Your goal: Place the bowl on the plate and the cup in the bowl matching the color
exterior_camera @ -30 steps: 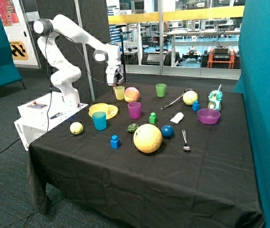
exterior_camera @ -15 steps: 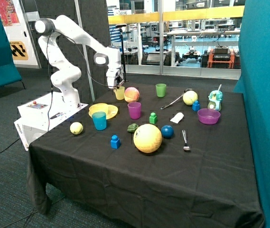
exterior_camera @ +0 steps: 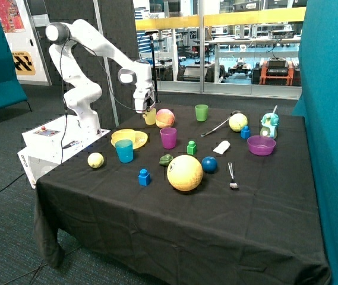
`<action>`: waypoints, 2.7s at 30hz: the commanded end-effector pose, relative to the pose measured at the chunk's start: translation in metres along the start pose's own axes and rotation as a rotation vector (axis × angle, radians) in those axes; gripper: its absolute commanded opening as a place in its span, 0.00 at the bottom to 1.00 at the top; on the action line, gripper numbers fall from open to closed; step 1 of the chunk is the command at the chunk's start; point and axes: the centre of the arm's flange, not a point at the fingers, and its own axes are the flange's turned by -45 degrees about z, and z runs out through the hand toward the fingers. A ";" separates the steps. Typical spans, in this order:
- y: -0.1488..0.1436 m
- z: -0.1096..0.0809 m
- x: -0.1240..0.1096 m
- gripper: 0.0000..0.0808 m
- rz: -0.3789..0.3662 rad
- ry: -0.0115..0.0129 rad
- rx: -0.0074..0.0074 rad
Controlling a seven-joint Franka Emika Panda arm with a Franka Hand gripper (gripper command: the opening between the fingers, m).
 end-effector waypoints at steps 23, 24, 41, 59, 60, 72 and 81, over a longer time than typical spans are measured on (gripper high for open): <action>-0.011 0.007 -0.004 0.00 -0.017 0.0001 -0.0018; -0.012 0.006 -0.003 0.00 -0.018 0.0001 -0.0018; -0.019 -0.029 0.009 0.00 -0.023 0.0001 -0.0018; 0.042 -0.082 0.008 0.00 0.039 0.0002 -0.0018; 0.047 -0.084 0.008 0.00 0.047 0.0002 -0.0018; 0.111 -0.099 -0.002 0.00 0.136 0.0003 -0.0018; 0.161 -0.105 -0.008 0.00 0.202 0.0003 -0.0018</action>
